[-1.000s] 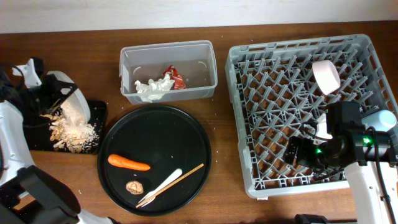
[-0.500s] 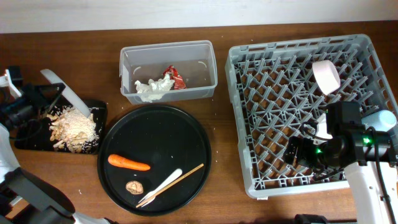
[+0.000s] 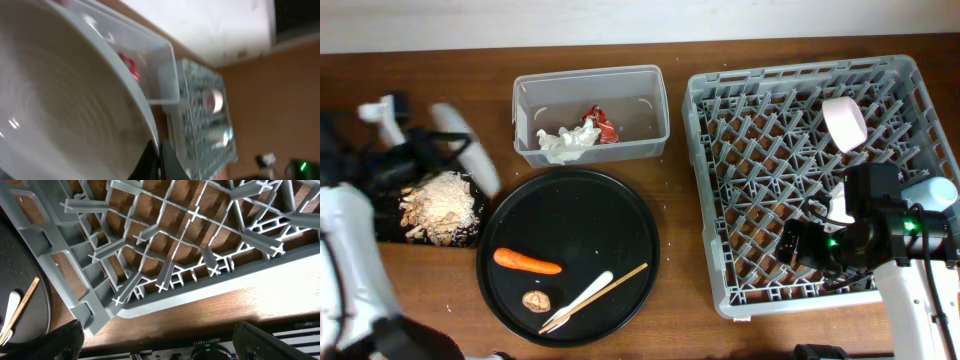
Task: Sort waste into correct bins and load items into the dishwasher rack
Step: 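Set the empty plate back on the round tray with the left gripper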
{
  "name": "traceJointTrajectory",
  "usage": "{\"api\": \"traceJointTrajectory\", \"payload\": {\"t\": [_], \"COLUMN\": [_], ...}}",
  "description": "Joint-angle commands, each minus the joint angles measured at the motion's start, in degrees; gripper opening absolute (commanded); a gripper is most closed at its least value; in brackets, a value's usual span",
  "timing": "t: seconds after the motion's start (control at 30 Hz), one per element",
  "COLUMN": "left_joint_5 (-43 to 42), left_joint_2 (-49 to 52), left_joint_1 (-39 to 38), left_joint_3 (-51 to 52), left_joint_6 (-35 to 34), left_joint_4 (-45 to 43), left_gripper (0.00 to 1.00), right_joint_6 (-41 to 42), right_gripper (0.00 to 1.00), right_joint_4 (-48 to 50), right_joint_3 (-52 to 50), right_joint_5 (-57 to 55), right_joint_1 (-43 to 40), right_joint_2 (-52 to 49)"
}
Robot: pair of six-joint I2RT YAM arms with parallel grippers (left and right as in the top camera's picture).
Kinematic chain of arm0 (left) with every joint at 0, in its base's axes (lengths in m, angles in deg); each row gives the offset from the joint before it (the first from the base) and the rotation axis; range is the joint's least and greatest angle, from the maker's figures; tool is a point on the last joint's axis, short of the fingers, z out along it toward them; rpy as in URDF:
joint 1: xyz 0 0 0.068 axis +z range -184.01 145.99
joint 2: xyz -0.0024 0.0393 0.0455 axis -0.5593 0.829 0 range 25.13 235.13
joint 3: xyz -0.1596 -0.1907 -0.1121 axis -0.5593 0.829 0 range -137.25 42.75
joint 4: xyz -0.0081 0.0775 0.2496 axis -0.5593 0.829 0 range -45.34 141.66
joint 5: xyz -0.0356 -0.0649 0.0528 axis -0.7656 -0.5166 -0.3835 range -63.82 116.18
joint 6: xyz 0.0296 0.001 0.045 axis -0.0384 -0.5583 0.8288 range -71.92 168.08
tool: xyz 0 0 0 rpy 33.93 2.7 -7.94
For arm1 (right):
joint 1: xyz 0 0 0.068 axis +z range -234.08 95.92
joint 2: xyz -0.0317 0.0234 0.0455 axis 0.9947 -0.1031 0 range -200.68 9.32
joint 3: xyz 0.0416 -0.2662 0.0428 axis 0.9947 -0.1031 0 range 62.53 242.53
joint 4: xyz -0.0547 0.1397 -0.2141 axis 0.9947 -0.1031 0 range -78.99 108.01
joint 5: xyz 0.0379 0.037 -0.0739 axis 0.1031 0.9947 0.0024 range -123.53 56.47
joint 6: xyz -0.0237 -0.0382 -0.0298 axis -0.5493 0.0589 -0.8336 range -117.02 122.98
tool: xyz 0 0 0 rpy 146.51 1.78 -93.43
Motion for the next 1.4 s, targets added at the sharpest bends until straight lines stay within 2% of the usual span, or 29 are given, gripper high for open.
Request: {"api": "traceJointTrajectory", "payload": {"t": [0.0,0.03,0.13,0.27,0.33,0.57,0.6,0.67,0.7,0.73,0.77,0.83,0.87,0.9,0.93,0.97,1.0,1.1,1.17,1.3,1.33,1.37], "left_joint_5": [13.51,15.52,30.34,43.32,44.74,46.27,46.29,46.29,46.31,46.99,49.9,58.9,60.7,60.85,60.83,60.83,60.81,60.11,59.54,56.08,55.32,55.3], "left_joint_2": [-7.08,-7.5,-7.1,-5.05,-1.53,8.98,9.44,9.68,9.68,9.68,9.55,8.07,6.14,4.22,3.26,2.6,2.58,2.6,2.6,2.6,2.6,2.6], "left_joint_1": [-13.31,-16.24,-32.3,-47.3,-54.47,-64.08,-64.24,-64.32,-64.32,-64.3,-64.26,-62.27,-59.67,-56.54,-53.81,-49.31,-46.38,-37.0,-33.46,-31.21,-30.91,-30.91], "left_joint_3": [0.15,0.15,0.72,4.31,7.76,9.27,9.27,9.27,9.25,8.87,7.41,3.61,2.38,2.38,2.4,2.4,2.4,4.68,8.66,22.8,29.14,31.32], "left_joint_6": [1.55,1.53,1.51,-1.86,-2.97,-5.46,-5.44,-5.44,-5.42,-5.44,-5.97,-13.11,-18.32,-24.55,-29.59,-37.77,-42.32,-48.43,-53.59,-59.04,-59.65,-59.65], "left_joint_4": [3.69,4.66,7.98,7.1,3.23,-3.26,-3.26,-3.21,-3.17,-2.47,-0.15,6.21,8.81,10.78,12.55,15.87,18.03,18.38,17.05,6.12,0.07,-2.38], "left_gripper": [0.0,0.01,0.01,0.01,0.0,0.01,0.04,0.31,0.52,0.57,0.58,0.61,0.67,0.87,0.99,0.99,0.99,0.99,0.99,0.99,0.99,0.99], "right_joint_6": [-0.63,-0.63,-0.63,-0.63,-0.63,-0.63,-0.63,-0.63,-0.63,-0.63,-0.63,-0.63,-0.66,-0.66,-0.66,-0.66,-0.66,-0.66,-0.66,-0.66,-0.66,-0.66], "right_gripper": [0.99,0.99,0.99,0.99,0.99,0.99,0.99,0.99,0.99,0.99,0.99,0.98,0.98,0.98,0.98,0.98,0.98,0.98,0.98,0.98,0.98,0.98], "right_joint_4": [0.09,0.17,0.17,0.17,0.17,0.17,0.17,0.17,0.17,0.15,0.15,0.15,0.17,0.17,0.17,0.17,0.17,0.2,0.17,0.17,0.17,0.2], "right_joint_3": [-0.39,-0.39,-0.39,-0.39,-0.39,-0.39,-0.39,-0.39,-0.39,-0.39,-0.39,-0.39,-0.39,-0.39,-0.39,-0.39,-0.39,-0.39,-0.39,-0.39,-0.39,-0.39], "right_joint_5": [0.5,0.5,0.5,0.5,0.5,0.5,0.5,0.5,0.5,0.5,0.5,0.5,0.5,0.5,0.5,0.5,0.5,0.5,0.5,0.5,0.5,0.5], "right_joint_1": [0.33,0.33,0.33,0.33,0.33,0.33,0.33,0.33,0.33,0.33,0.33,0.33,0.33,0.33,0.33,0.33,0.33,0.33,0.33,0.33,0.33,0.33], "right_joint_2": [0.48,0.48,0.48,0.48,0.48,0.48,0.48,0.48,0.48,0.48,0.48,0.48,0.48,0.48,0.48,0.48,0.48,0.48,0.48,0.48,0.48,0.48]}}
